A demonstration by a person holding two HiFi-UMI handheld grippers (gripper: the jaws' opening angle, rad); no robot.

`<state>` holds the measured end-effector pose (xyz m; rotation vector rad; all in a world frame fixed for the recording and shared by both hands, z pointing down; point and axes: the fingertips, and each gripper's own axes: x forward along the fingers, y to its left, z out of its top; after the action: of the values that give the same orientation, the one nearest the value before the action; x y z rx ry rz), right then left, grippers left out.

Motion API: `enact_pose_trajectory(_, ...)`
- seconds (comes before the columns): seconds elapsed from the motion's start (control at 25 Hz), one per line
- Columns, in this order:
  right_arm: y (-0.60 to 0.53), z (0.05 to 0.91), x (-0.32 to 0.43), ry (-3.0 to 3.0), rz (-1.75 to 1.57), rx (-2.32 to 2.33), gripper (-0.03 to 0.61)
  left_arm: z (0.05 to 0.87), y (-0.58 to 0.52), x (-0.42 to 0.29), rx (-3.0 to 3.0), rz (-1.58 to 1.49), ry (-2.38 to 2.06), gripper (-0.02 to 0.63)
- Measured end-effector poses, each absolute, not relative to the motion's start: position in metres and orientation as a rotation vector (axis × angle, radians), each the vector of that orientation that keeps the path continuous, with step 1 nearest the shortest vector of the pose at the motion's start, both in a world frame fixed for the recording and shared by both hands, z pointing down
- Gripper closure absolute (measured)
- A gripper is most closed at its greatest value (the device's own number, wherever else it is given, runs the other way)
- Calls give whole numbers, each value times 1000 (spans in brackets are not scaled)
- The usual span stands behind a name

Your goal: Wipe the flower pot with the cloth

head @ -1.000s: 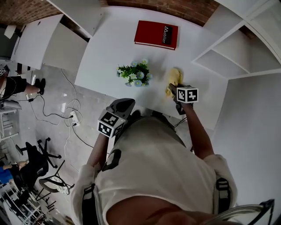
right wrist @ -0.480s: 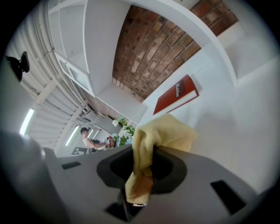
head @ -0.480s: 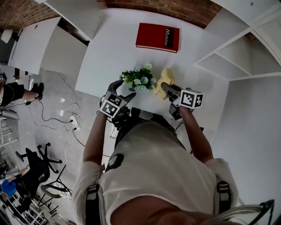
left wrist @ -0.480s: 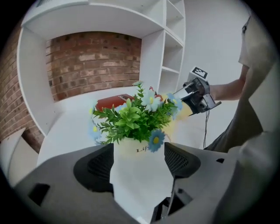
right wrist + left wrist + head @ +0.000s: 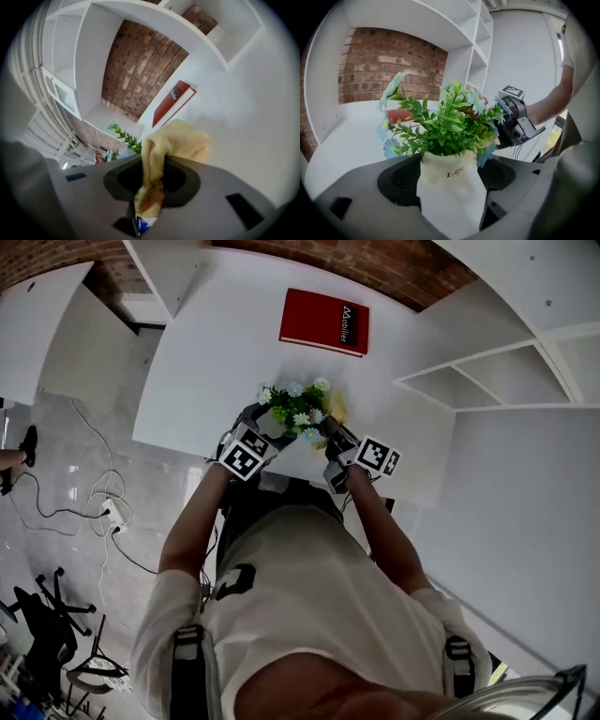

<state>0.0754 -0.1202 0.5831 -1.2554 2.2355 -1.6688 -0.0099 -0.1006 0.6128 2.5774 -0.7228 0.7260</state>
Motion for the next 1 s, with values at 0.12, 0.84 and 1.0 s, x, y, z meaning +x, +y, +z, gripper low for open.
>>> enact_pose_trajectory(0.12,-120,591,74,2111,-1648,-1306,488,612,-101,-6,2581,672,-752,253)
enact_pose_trajectory(0.84,-88,637,74,2139,-1749,-1402,489,621,-96,-10,2525,770,-766,253)
enact_pose_trajectory(1.0,-83,655,70,2151,-1867,-1396,494,617,-95,-12,2522,806,-778,253)
